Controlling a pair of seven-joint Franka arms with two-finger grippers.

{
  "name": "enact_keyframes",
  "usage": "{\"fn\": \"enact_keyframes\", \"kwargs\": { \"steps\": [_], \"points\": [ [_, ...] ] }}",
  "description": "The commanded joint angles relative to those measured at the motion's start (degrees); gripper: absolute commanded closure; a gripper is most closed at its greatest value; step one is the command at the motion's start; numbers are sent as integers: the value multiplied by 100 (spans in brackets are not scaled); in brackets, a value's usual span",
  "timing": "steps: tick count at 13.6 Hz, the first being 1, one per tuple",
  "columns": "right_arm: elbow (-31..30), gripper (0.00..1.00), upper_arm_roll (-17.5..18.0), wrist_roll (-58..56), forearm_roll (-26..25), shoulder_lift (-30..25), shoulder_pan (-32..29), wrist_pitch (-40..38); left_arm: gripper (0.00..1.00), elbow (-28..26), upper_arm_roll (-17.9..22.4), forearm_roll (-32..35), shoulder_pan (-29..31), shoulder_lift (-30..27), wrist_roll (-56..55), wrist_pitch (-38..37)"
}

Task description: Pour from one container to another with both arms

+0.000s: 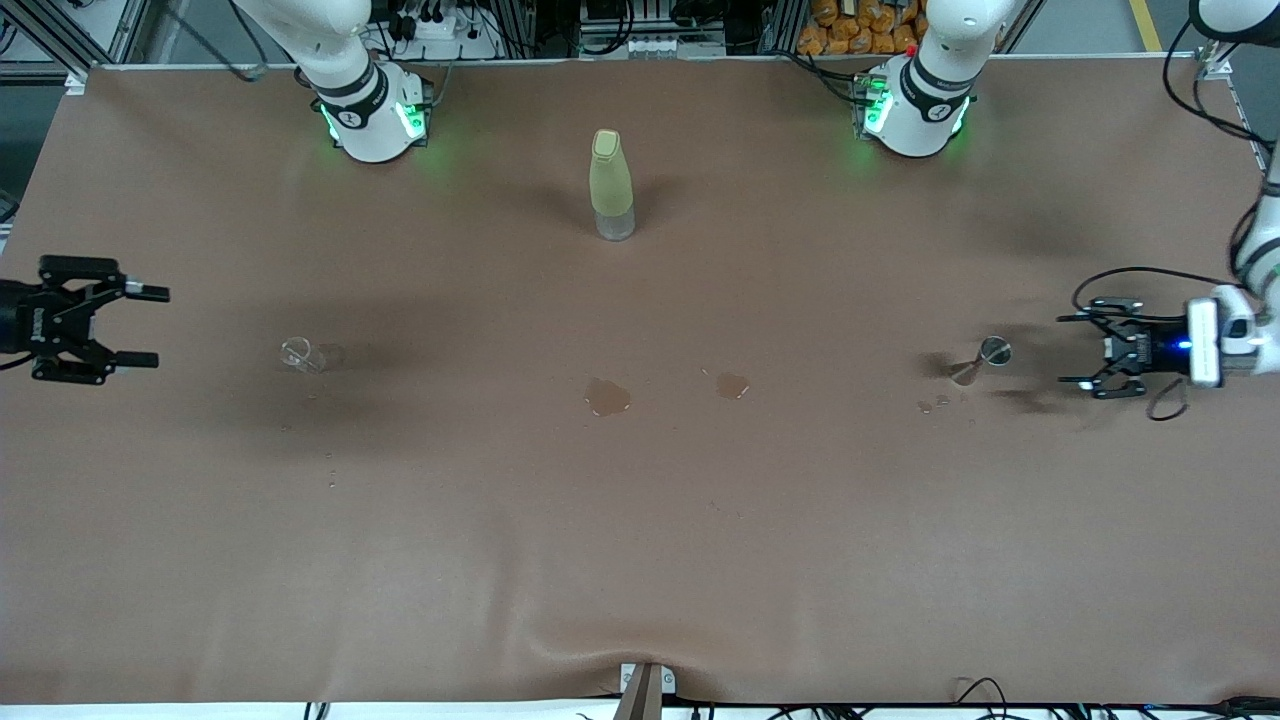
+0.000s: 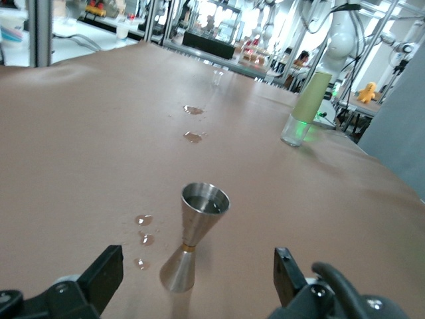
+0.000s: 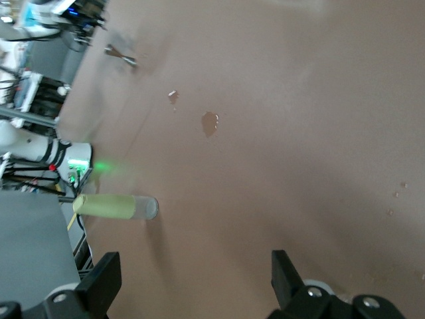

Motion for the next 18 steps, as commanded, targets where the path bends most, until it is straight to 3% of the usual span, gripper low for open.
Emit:
{"fn": "enact_keyframes", "kwargs": {
  "steps": [1, 3, 7, 12, 15, 18],
  "points": [
    [-79, 0, -43, 891, -705, -378, 346, 240, 0, 279, -118, 314, -7, -321, -605, -109],
    [-9, 0, -35, 1725, -1637, -757, 934, 373, 0, 419, -136, 594, -147, -725, -1088, -109],
    [9, 0, -43, 3143, -1894, -1135, 1218, 286, 0, 595, -180, 823, -480, -1332, -3108, -109],
    [123, 0, -209, 4383, -3843, -1663, 1587, 128, 0, 587, -189, 1498, -919, -2018, -5601, -22],
    [123, 0, -1025, 4427, -3777, -1733, 1910, 110, 0, 596, -197, 1965, -1218, -2238, -7896, 154],
    [105, 0, -1142, 4480, -3137, -1813, 1651, 101, 0, 596, -198, 2474, -1684, -2370, -9804, 347]
  ]
}}
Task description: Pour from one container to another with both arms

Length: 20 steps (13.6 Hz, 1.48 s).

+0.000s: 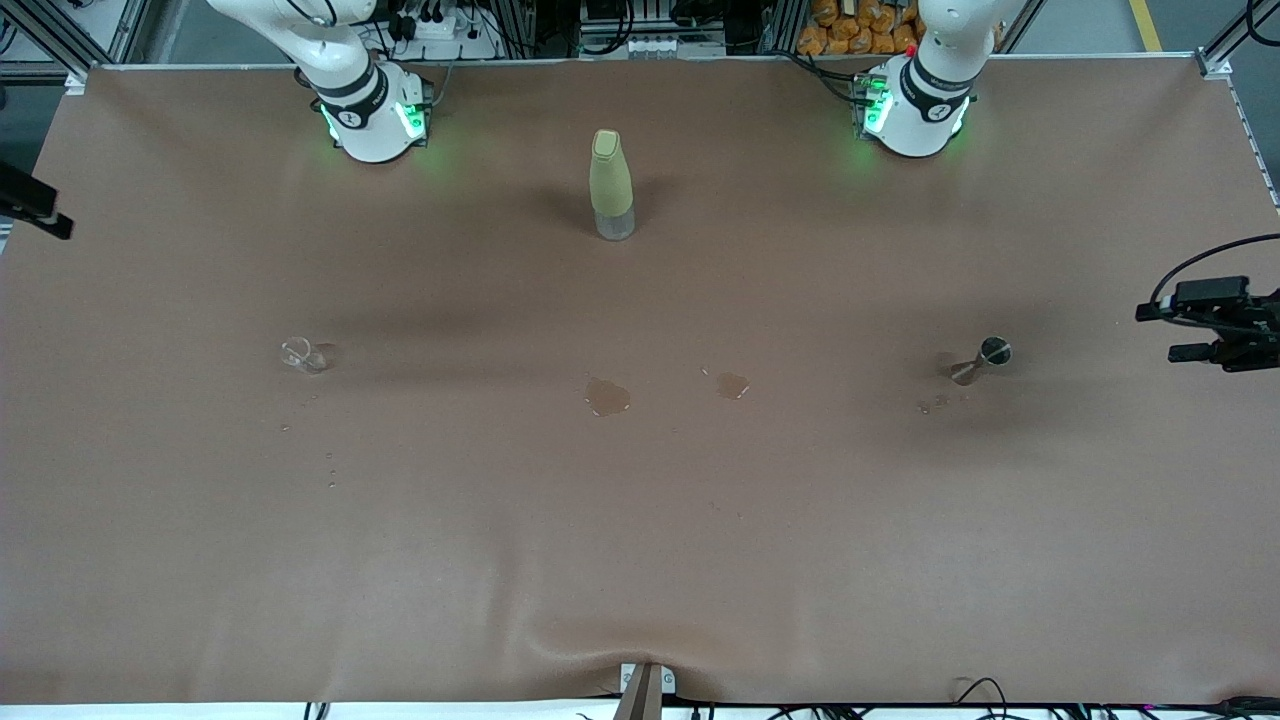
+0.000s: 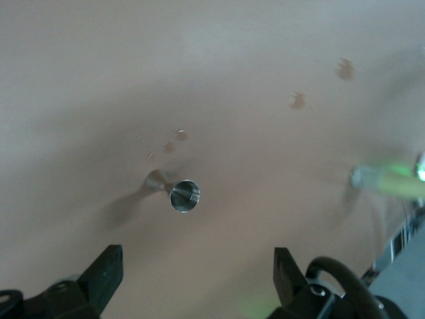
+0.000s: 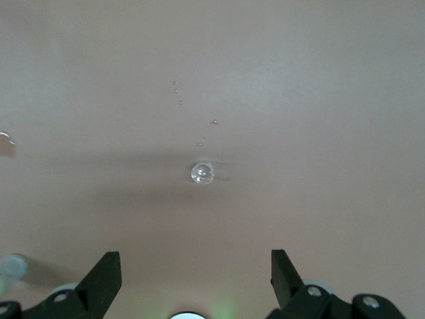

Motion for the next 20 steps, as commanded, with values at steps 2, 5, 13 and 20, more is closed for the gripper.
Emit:
{"fn": "enact_keyframes", "kwargs": {
  "steps": [2, 5, 13, 20],
  "points": [
    [-131, 0, -5, 556, 323, -205, -43, -17, 0, -87, 22, 749, -563, -258, -1430, 174],
    [-290, 0, 180, 586, 261, -382, -78, 71, 0, -87, 22, 1190, -977, -258, -2753, 209],
    [-843, 0, 189, 445, 24, -549, -60, 527, 0, -69, 30, 2061, -2112, -302, -4491, 192],
    [-1732, 0, 180, 497, 32, -725, -95, 1346, 0, -34, 39, 1956, -2111, -381, -4543, 236]
  ]
}}
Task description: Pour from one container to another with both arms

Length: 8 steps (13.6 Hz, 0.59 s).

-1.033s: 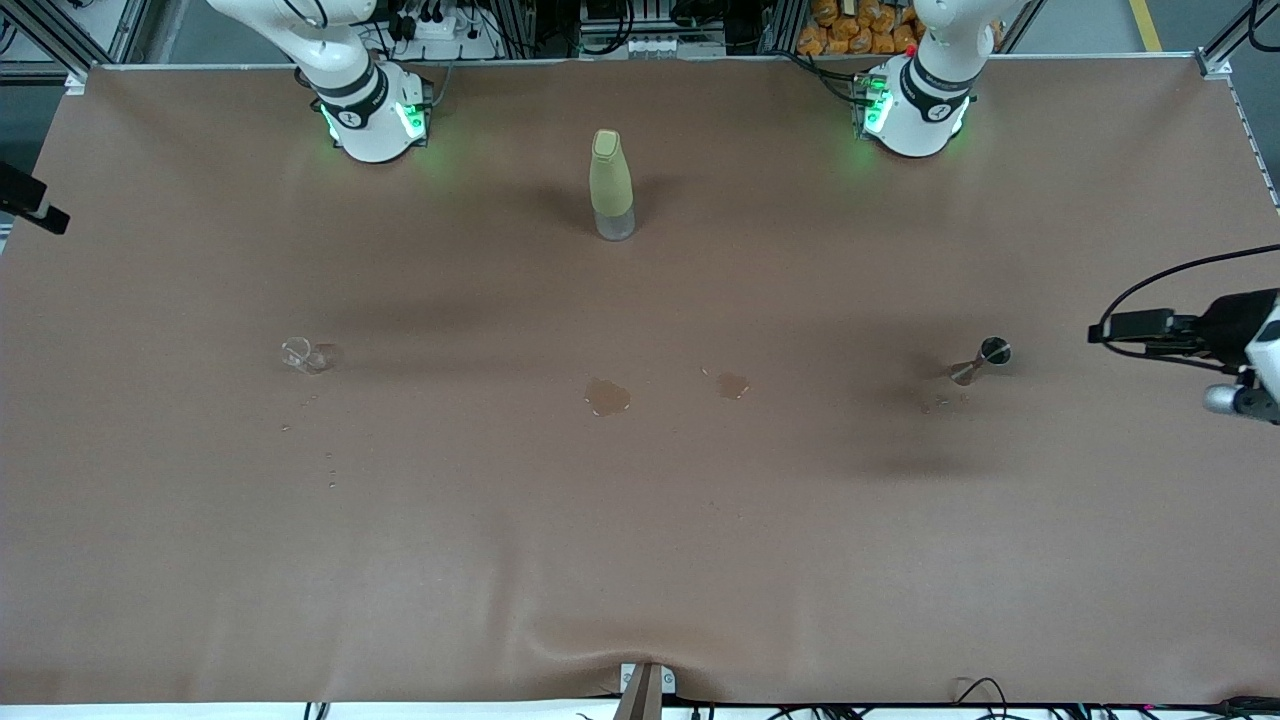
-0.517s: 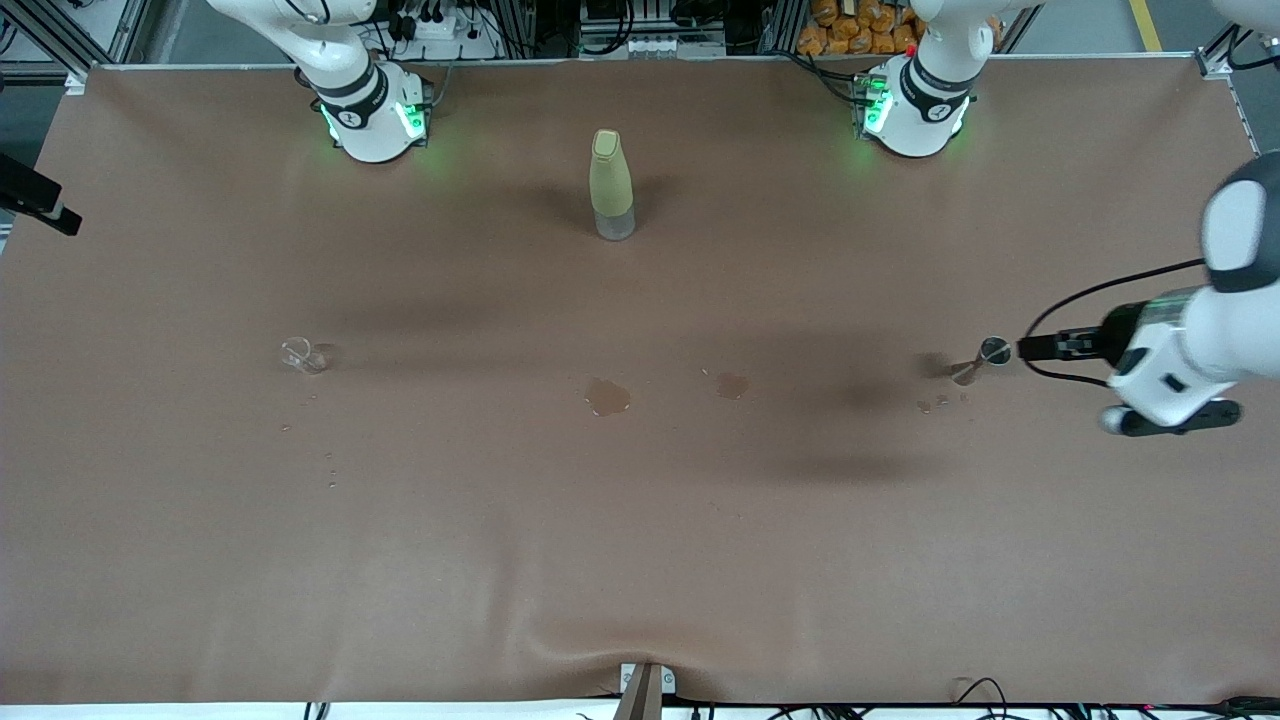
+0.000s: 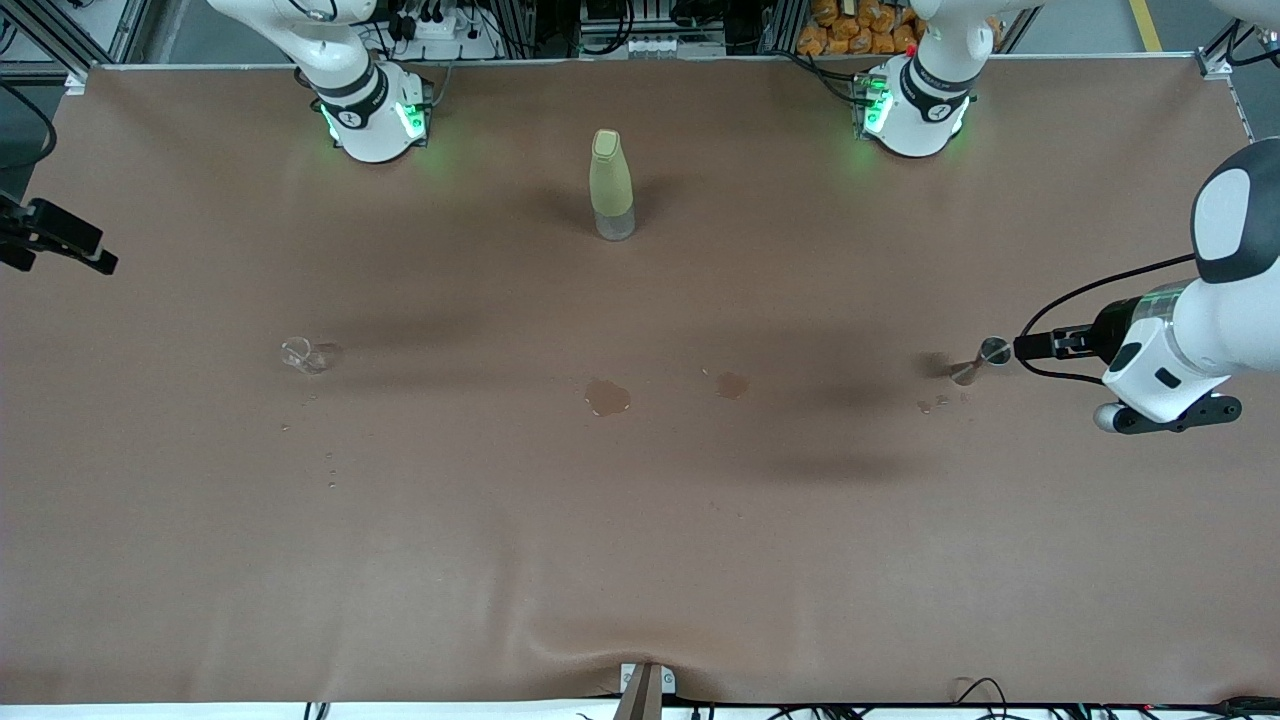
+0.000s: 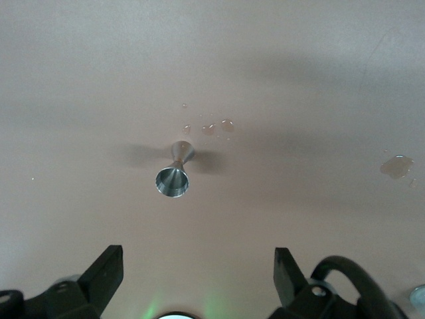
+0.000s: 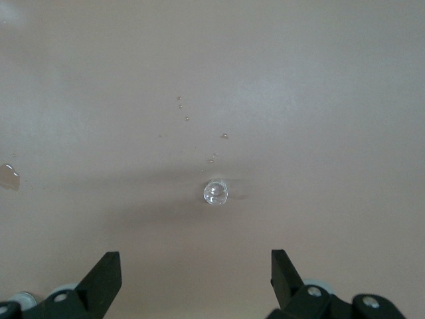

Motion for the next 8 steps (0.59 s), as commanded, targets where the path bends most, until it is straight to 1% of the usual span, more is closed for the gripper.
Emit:
{"fn": "enact_keyframes", "kwargs": {
  "steps": [1, 3, 5, 6, 8],
  "points": [
    [-231, 0, 53, 25, -58, -247, -77, 27, 0, -72, 1, -14, 28, -165, -41, 171],
    [-214, 0, 53, -19, -66, -229, -113, -105, 0, -99, 10, -189, 37, -226, -50, 628],
    [-205, 0, 27, -19, -66, -203, -122, -227, 0, -116, 80, -217, -85, -278, -59, 673],
    [-127, 0, 26, 16, -75, -177, -113, -367, 0, -125, 298, -234, -321, -296, -93, 717],
    [-21, 0, 53, -36, -390, -150, -69, -518, 0, -177, 1140, -444, -962, -410, -173, 796]
  ]
}}
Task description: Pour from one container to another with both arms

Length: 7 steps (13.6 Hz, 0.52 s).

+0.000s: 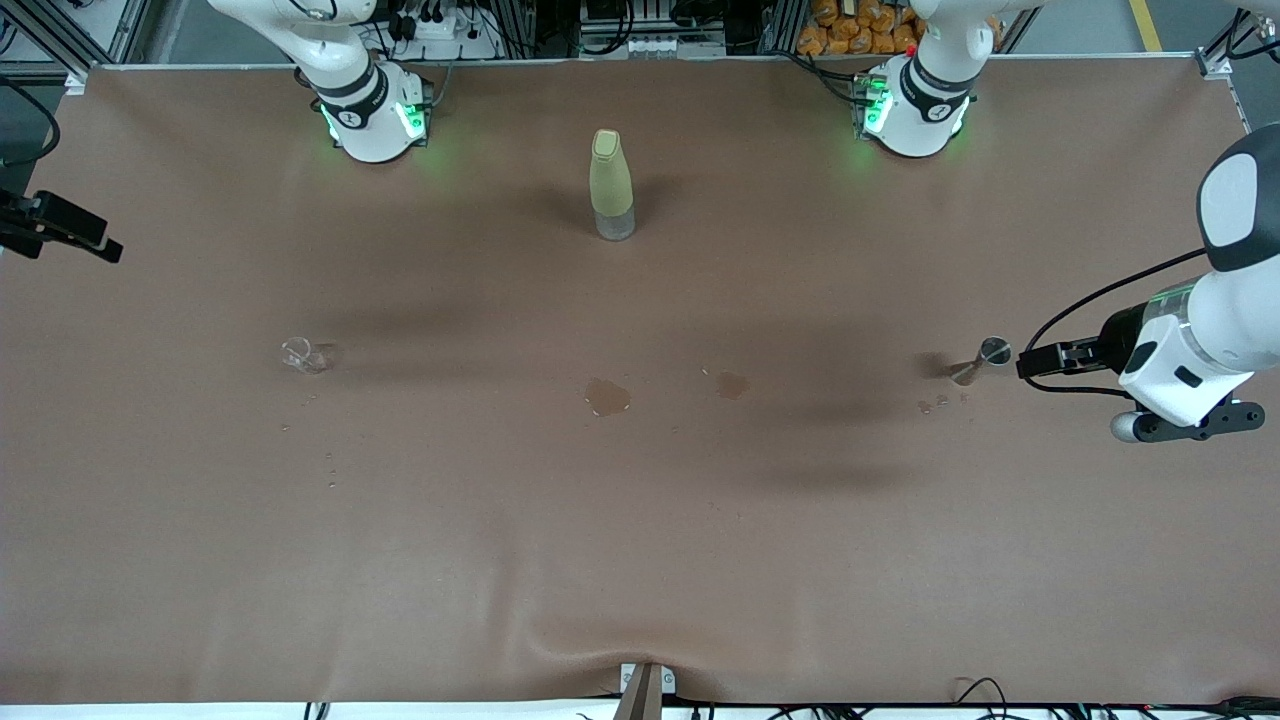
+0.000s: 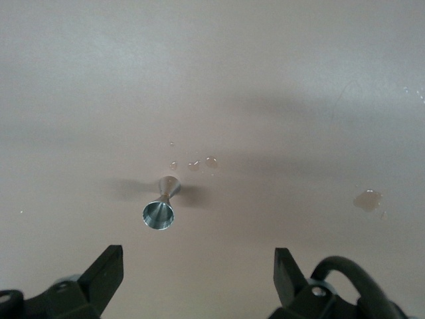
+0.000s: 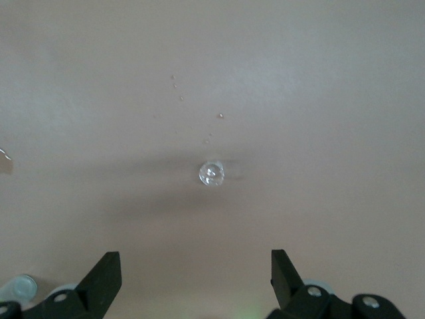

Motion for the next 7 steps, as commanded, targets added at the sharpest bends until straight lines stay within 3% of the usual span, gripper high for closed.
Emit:
{"fn": "enact_keyframes", "kwargs": {
  "steps": [1, 4, 7],
  "points": [
    [15, 0, 65, -72, -283, -103, -28, -131, 0, -315, 800, -278, -653, -331, -100, 218],
    [15, 0, 65, -99, -310, -103, -28, -87, 0, -1010, 906, -278, -786, -770, -135, 920],
    [-73, 0, 65, -108, -240, -95, -28, 175, 0, -924, 1072, -243, -978, -745, -91, 904]
  ]
}}
